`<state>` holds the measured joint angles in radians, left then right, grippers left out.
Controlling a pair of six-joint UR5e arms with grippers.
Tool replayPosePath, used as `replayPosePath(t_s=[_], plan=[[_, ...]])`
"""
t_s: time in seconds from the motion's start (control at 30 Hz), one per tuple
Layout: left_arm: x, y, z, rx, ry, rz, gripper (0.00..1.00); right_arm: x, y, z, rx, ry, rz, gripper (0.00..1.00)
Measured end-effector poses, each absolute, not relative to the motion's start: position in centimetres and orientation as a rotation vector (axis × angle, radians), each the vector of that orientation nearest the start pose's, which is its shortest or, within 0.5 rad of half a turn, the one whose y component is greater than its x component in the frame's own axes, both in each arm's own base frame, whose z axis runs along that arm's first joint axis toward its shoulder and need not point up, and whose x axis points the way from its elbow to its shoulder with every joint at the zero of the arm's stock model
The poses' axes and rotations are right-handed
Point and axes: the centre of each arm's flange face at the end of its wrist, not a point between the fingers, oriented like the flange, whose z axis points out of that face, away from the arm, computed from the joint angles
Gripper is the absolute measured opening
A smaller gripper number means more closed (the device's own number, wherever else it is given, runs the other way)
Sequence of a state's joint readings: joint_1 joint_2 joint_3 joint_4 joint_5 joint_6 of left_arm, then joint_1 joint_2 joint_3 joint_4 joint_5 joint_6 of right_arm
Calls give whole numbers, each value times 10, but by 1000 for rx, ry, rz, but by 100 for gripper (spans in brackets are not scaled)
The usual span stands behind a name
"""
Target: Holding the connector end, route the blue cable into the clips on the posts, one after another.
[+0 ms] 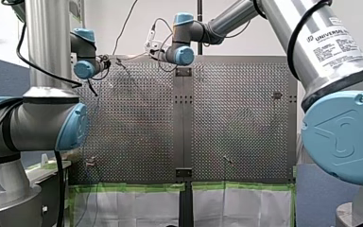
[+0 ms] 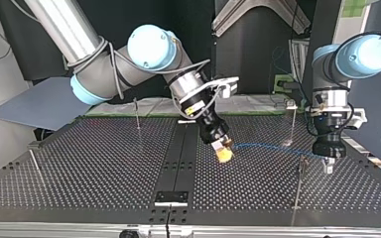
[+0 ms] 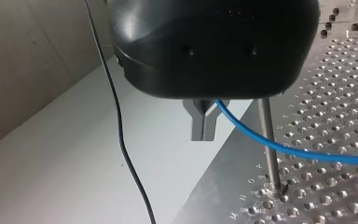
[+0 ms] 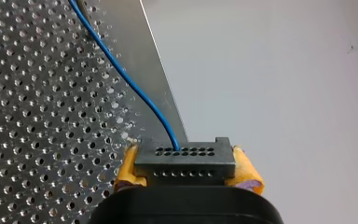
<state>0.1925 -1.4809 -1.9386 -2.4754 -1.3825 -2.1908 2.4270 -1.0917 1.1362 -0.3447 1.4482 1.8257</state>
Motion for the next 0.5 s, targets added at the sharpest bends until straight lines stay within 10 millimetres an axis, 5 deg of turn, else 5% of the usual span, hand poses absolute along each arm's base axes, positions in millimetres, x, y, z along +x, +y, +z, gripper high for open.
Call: replayPosePath(t_s=[0.5], plan=[[494,-52,423,-311,1138,-511,0,631,-373,439,-1931,843,-2732,0]])
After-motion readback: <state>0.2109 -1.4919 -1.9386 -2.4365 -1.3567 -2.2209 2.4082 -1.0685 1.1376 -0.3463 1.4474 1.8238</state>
